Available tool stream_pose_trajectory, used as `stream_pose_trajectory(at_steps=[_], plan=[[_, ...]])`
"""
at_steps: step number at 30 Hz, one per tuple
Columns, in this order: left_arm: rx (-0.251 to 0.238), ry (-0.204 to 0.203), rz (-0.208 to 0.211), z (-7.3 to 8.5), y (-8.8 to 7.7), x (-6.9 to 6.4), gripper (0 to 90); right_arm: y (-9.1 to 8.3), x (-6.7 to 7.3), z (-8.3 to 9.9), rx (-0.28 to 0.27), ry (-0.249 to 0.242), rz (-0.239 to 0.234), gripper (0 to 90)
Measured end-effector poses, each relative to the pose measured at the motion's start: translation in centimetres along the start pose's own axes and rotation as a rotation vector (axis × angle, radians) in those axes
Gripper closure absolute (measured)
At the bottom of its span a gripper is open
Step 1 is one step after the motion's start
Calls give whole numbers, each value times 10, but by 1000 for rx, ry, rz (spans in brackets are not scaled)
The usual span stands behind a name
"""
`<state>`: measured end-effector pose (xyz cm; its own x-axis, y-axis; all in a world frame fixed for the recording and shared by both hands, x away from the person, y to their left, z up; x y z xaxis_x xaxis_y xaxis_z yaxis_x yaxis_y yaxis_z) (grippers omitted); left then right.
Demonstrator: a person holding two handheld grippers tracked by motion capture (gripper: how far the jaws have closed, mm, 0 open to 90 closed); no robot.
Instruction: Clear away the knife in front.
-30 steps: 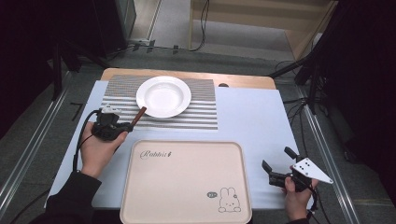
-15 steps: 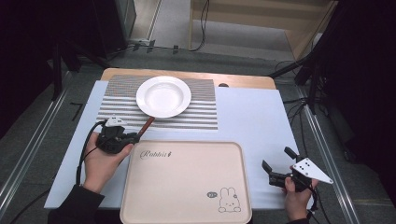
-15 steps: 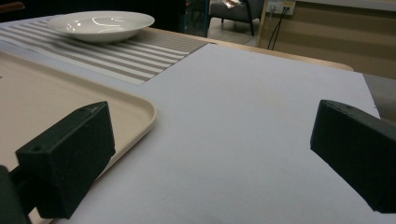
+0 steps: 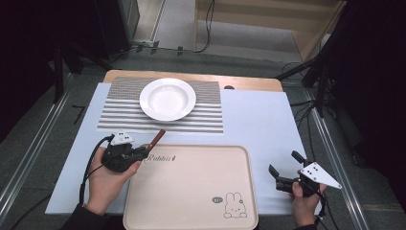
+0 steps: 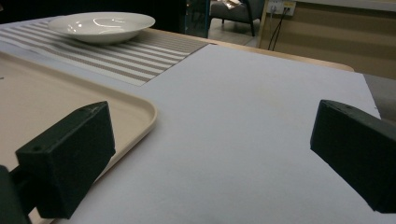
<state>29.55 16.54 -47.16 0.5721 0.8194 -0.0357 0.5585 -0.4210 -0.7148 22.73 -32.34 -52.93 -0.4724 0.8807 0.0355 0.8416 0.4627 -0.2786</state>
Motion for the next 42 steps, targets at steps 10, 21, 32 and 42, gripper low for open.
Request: stream_pose_trajectory(at_steps=[10, 21, 32, 42], plan=[[8, -19, 36, 19, 0, -19, 773, 0, 0, 0, -2, 6, 1, 0], [38, -74, 75, 42, 13, -27, 772, 0, 0, 0, -3, 6, 1, 0], [68, -72, 36, 54, 23, -30, 770, 0, 0, 0, -1, 1, 0, 0], [25, -92, 30, 46, 18, -23, 601, -1, -1, 0, -2, 12, 1, 0]])
Point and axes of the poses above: each handheld gripper's, and its own axes: y roughly forward along the jaws, z roughly out of its underside, x roughly to its left, the point moved 4 cm from there along y, roughly forward along the jaws, and after that the axes turned 6 degrees about -z, right-handed, at the moved point
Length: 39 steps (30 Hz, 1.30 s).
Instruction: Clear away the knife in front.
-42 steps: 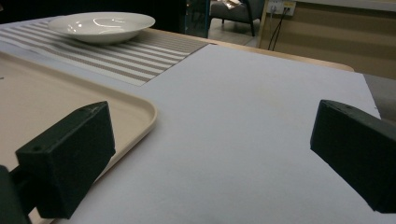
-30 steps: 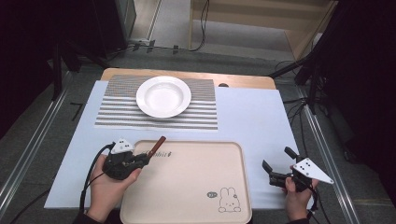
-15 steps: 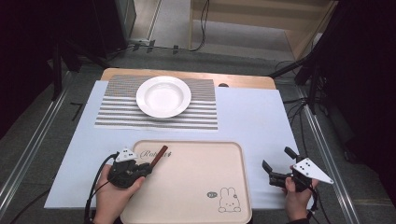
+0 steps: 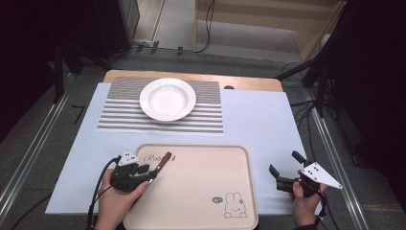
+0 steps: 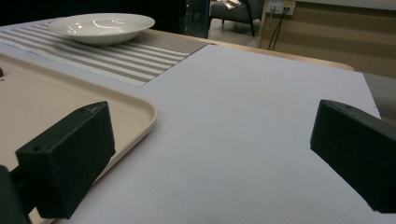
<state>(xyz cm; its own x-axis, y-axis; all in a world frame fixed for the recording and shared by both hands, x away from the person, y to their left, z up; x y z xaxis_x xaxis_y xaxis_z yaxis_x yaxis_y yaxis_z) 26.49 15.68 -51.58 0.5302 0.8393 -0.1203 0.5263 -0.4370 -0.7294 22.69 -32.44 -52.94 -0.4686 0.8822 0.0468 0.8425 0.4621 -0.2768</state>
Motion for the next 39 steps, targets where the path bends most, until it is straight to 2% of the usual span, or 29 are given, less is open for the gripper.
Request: stream_pose_trajectory(at_steps=[1, 2, 3, 4, 5, 6, 7, 8, 12, 14, 16, 18, 19, 21, 26, 31, 35, 39], plan=[[-16, 7, 3, -2, -2, 0, 601, 0, 0, 0, 0, 0, 0, 0], [-30, 13, 8, -5, -4, -1, 735, 0, 0, 0, 3, -2, 1, 0], [-38, 26, 15, -7, -5, -2, 735, 0, 0, 0, 3, -2, 1, 0], [-45, 51, 40, -10, -6, -5, 845, 0, 0, 0, 4, -3, 3, 0], [-45, 51, 40, -10, -6, -5, 883, 0, 0, 0, 4, -3, 3, 0], [-41, 77, 66, -12, -3, -10, 896, 0, 0, 0, 6, -5, 3, 0], [-41, 77, 66, -12, -3, -10, 896, 0, 0, 0, 6, -5, 3, 0], [-25, 96, 84, -14, 2, -16, 897, 1, 0, 0, 6, -4, 4, 0], [16, 140, 94, -15, 14, -25, 899, 0, 0, 0, 6, -4, 3, 0], [24, 147, 91, -15, 17, -26, 899, 0, 0, 0, 5, -7, 2, 0], [57, 170, 84, -13, 25, -29, 900, 0, 0, 0, 6, -6, 3, 0], [73, 188, 61, -12, 27, -27, 900, 0, 0, 0, 6, -7, 3, 0], [77, 205, 37, -12, 27, -25, 900, 0, 0, 0, 6, -7, 3, 0], [76, 220, 22, -11, 26, -23, 900, 0, 0, 0, 6, -6, 3, 0], [72, 180, 33, -9, 22, -13, 900, 1, 1, 0, 9, -12, 3, 0], [59, 163, 19, -5, 18, -4, 900, 1, 1, 0, 10, -12, 3, 0], [60, 144, 24, -3, 14, 3, 900, 1, 1, 0, 8, -12, 3, 0], [57, 141, 17, -1, 11, 8, 900, 1, 0, 0, 8, -12, 3, 0]])
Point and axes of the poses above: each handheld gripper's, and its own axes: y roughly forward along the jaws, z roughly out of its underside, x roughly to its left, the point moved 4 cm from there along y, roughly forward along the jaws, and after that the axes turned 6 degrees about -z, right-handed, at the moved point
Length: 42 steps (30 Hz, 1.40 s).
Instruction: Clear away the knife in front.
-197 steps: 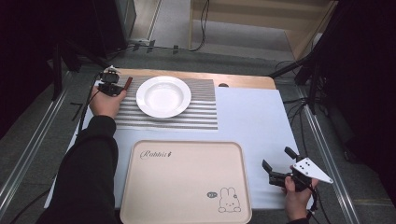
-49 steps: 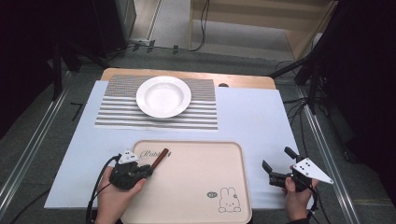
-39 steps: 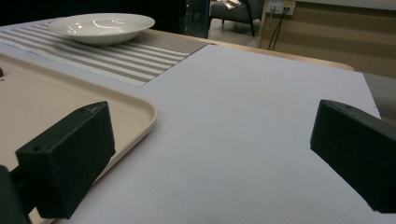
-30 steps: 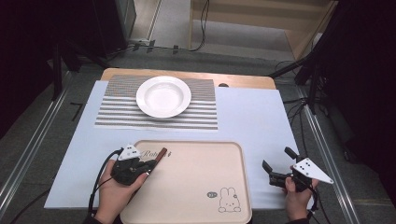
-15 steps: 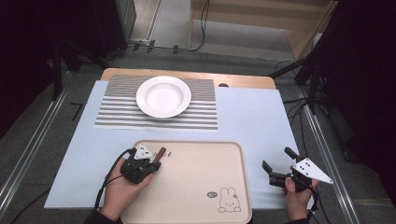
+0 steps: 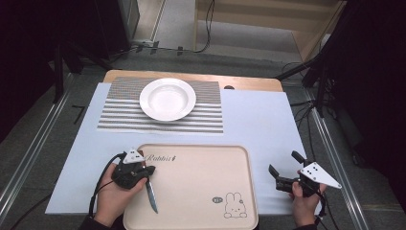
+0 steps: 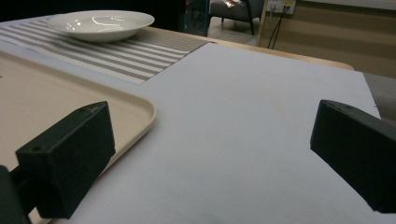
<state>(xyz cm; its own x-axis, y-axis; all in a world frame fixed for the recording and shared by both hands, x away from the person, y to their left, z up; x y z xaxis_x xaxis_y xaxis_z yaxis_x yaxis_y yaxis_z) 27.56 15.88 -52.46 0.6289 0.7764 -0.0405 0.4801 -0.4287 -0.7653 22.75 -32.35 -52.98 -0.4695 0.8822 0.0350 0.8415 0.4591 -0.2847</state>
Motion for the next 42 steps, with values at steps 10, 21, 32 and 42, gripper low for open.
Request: stream_pose_trajectory(at_steps=[10, 21, 32, 42], plan=[[0, -21, -22, 6, -7, 15, 900, 0, 0, 0, 0, 0, 0, 0], [-22, -47, -12, 7, -10, 24, 900, 0, 0, 0, -1, -1, -2, 0], [-213, -53, 62, 2, -32, 32, 749, 0, 0, 0, -1, -1, -1, 0], [-341, -65, 23, 0, -50, 43, 432, 0, 0, 0, 0, -2, 0, 0]])
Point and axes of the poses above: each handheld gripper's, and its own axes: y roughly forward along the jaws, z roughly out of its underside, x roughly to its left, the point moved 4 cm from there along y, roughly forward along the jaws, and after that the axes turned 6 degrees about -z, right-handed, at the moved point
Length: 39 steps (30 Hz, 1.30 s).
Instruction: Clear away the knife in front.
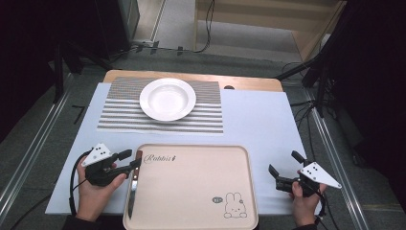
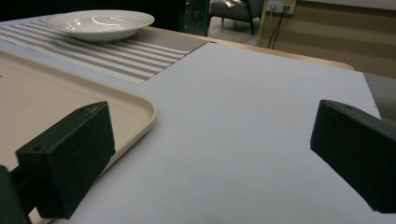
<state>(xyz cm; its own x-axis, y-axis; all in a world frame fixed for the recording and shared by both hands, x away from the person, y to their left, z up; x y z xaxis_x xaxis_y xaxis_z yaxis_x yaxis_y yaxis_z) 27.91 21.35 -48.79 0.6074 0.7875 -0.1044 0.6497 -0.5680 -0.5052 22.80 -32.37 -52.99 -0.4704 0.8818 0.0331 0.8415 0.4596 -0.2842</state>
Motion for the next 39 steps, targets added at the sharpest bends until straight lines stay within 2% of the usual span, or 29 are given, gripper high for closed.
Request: stream_pose_trajectory(at_steps=[3, 6, 7, 9, 12, 14, 18, 20, 23, 24, 32, 38, 39], plan=[[-28, -6, -20, -1, -5, 6, 365, 0, 0, 0, 0, 0, 0, 0], [-41, -8, -23, -2, -7, 9, 342, 0, 0, 0, 0, 0, 0, 0], [-43, -6, -25, -2, -9, 10, 298, 0, 0, 0, 0, 0, 1, 0], [-55, -13, -42, -2, -12, 14, 284, 0, 0, 0, 0, 0, 0, 0], [-62, -20, -47, -2, -13, 17, 231, 0, 0, 0, 0, 0, 0, 0], [-72, -23, -58, -1, -15, 20, 142, 0, 0, 0, 0, 0, 0, 0], [-82, -28, -70, -1, -19, 27, 99, 0, 0, 0, 0, 0, 0, 0], [-85, -31, -78, 0, -20, 30, 15, 0, 0, 0, -1, 0, -1, 0], [-91, -33, -87, 2, -23, 36, 0, 0, 0, 0, -1, 0, -1, 0], [-94, -26, -103, 3, -25, 40, 0, 0, 0, 0, -1, 0, -1, 0], [-105, -39, -119, 12, -32, 56, 0, 0, 0, 0, -1, 2, 0, 0], [-102, -41, -154, 18, -38, 71, 0, 0, 0, 0, -1, 1, -2, 0], [-96, -39, -172, 21, -39, 75, 0, -1, 0, 0, -3, 2, -4, 0]])
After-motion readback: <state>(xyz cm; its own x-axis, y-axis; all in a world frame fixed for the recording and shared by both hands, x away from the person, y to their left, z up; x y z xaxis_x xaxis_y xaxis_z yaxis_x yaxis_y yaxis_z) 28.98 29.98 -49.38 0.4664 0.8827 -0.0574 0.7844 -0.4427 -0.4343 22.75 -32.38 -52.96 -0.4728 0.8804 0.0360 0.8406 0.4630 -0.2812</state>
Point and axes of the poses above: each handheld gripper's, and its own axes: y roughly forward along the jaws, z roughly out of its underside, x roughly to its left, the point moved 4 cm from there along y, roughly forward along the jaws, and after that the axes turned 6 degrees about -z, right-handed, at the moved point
